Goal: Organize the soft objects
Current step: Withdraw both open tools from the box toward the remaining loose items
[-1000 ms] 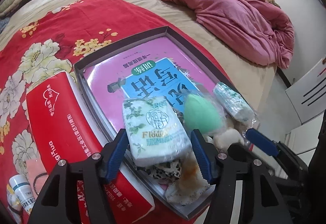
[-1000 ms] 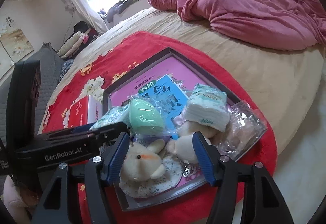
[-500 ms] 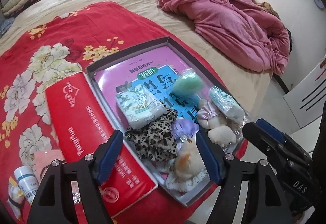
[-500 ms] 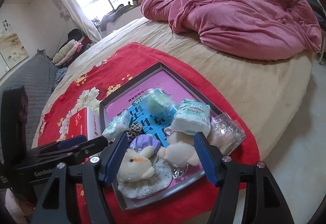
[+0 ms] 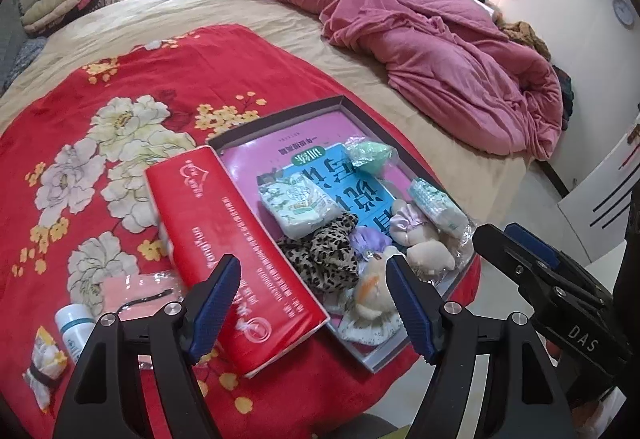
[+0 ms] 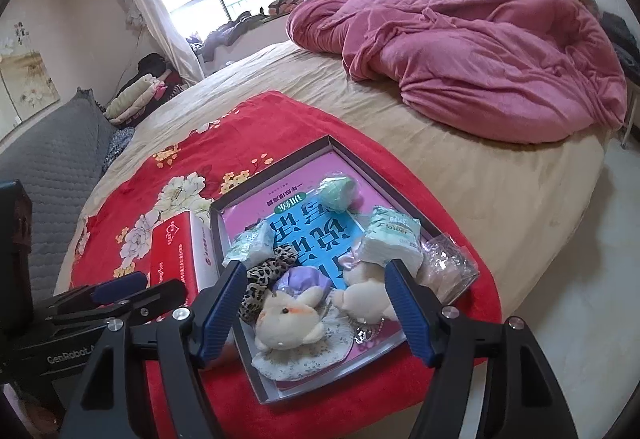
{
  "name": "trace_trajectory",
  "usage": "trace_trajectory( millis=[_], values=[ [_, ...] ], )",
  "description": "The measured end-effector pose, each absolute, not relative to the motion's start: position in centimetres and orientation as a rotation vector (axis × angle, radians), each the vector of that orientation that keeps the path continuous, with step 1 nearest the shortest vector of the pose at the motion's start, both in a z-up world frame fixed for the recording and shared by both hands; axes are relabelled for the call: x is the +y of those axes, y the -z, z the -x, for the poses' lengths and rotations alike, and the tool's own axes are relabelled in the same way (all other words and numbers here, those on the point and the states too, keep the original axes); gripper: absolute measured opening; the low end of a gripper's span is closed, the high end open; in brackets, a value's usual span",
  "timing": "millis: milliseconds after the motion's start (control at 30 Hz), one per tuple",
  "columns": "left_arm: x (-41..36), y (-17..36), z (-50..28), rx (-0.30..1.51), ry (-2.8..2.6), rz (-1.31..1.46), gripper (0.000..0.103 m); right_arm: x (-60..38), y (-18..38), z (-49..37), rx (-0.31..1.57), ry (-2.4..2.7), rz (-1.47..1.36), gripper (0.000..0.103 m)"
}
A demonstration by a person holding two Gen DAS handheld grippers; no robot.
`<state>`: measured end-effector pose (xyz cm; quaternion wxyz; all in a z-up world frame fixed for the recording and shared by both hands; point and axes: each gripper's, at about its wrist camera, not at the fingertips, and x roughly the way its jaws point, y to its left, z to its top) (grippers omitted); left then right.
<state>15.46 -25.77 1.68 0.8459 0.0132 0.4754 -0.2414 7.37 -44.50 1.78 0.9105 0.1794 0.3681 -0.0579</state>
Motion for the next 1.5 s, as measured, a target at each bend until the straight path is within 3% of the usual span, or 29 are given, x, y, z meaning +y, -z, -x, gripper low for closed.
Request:
trace_trajectory(
  millis=[1500],
  values=[
    [-7.1, -6.5, -7.8, 0.906, 0.31, 0.133, 0.077, -32.6, -8.4, -6.0, 0.71, 0.032, -0.122, 0.072]
  ],
)
